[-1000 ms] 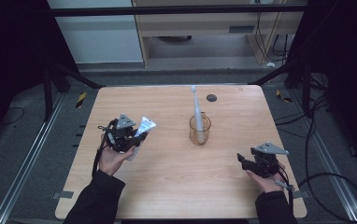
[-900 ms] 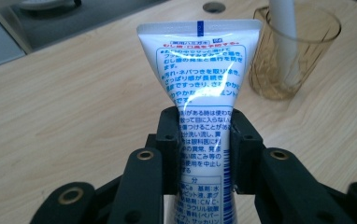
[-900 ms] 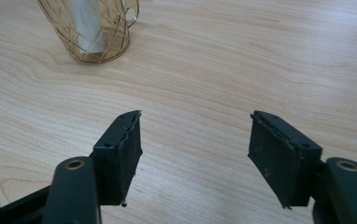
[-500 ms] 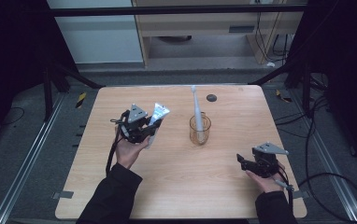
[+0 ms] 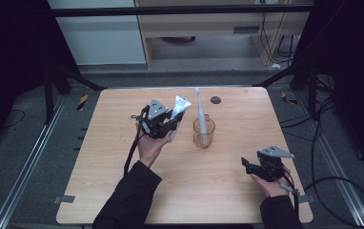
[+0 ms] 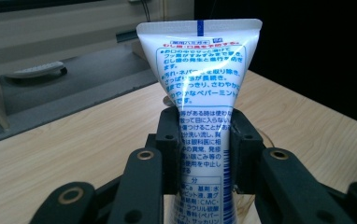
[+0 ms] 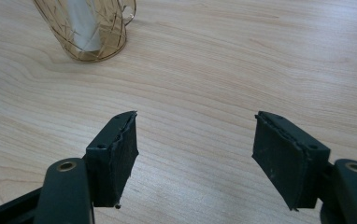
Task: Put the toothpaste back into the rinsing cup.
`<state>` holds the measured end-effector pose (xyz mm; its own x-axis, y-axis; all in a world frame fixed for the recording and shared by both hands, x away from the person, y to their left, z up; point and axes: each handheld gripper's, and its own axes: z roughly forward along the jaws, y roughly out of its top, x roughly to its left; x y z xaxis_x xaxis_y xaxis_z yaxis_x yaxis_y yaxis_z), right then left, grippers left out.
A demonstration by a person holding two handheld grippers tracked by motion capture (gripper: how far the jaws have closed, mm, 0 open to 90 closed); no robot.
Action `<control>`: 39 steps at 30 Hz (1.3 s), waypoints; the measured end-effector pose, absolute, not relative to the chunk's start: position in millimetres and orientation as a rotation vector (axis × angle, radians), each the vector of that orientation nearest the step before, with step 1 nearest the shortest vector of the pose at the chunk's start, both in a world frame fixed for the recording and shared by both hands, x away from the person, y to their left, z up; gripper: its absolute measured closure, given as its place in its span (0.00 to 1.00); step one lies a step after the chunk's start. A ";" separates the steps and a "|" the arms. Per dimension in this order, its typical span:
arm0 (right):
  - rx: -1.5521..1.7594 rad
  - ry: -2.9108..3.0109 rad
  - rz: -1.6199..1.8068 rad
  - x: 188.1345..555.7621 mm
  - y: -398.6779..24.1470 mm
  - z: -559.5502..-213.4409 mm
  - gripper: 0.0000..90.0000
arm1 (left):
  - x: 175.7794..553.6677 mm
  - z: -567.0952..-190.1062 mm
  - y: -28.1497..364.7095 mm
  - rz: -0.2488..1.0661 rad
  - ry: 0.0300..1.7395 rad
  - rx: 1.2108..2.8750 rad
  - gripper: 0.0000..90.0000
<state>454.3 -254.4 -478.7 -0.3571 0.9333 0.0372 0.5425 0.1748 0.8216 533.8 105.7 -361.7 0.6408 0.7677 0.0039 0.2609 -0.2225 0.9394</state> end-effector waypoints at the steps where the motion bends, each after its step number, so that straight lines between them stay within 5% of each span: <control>1: 1.388 1.973 1.067 454.3 -254.6 -478.6 0.34 | 534.8 -361.0 103.3 0.587 0.827 1.775 0.77; 39: 1.385 1.967 1.073 455.7 -257.0 -482.1 0.33 | 574.5 -368.9 12.3 0.536 0.700 1.683 0.77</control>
<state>455.7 -257.0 -482.1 -0.3561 0.9337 0.0381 0.5378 0.1715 0.8254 574.5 12.3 -368.9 0.7147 0.6992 -0.0178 0.1652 -0.1441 0.9757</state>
